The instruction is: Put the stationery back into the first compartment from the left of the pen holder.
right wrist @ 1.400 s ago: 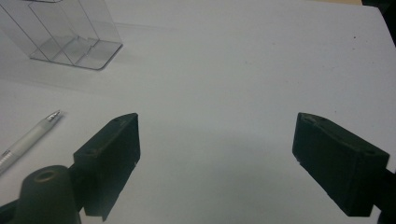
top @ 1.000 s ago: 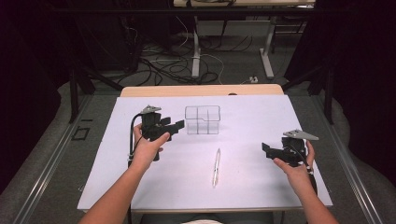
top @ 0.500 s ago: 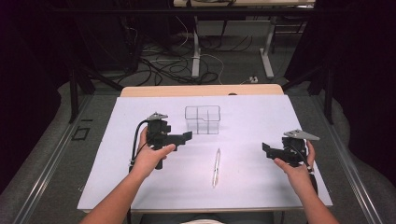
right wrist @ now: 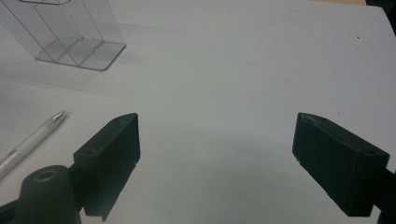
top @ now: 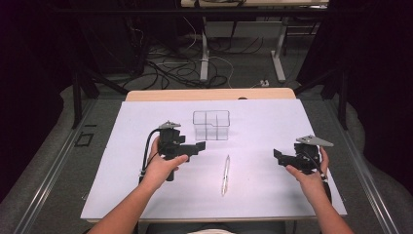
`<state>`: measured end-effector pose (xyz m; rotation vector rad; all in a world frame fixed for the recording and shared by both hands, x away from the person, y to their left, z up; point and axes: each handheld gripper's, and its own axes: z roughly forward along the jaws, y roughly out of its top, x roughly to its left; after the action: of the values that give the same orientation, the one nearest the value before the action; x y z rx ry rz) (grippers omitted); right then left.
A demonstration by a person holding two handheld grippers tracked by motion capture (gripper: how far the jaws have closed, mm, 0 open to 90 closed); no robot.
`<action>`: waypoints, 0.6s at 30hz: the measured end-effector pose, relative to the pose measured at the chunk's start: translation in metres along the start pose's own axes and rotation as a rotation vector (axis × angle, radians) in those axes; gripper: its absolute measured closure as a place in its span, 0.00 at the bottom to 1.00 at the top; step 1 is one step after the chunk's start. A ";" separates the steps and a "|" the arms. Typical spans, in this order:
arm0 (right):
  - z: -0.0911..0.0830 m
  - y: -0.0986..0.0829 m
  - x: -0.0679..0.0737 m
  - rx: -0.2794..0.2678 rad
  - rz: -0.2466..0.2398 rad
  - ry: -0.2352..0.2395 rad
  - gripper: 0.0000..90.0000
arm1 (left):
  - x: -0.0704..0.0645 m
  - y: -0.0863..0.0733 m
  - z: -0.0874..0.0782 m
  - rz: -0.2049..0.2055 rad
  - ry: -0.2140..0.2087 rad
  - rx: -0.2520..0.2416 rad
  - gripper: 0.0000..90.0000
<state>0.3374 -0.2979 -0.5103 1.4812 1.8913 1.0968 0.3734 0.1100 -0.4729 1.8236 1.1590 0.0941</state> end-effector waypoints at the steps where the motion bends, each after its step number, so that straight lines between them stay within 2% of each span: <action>1: 0.000 0.000 0.000 0.000 0.000 0.000 0.16 | -0.001 0.000 0.001 0.001 -0.003 0.006 0.08; 9: 0.001 0.000 0.000 -0.002 -0.009 0.001 0.16 | -0.012 -0.003 0.011 -0.008 -0.005 0.040 0.12; 14: 0.001 0.000 0.001 0.001 -0.007 0.003 0.16 | -0.016 -0.003 0.020 -0.039 -0.023 0.093 0.19; 18: 0.000 0.000 0.001 -0.003 -0.008 0.001 0.16 | -0.020 -0.004 0.026 -0.045 -0.017 0.116 0.28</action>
<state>0.3377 -0.2969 -0.5101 1.4709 1.8943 1.0966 0.3728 0.0783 -0.4828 1.8945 1.2141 -0.0147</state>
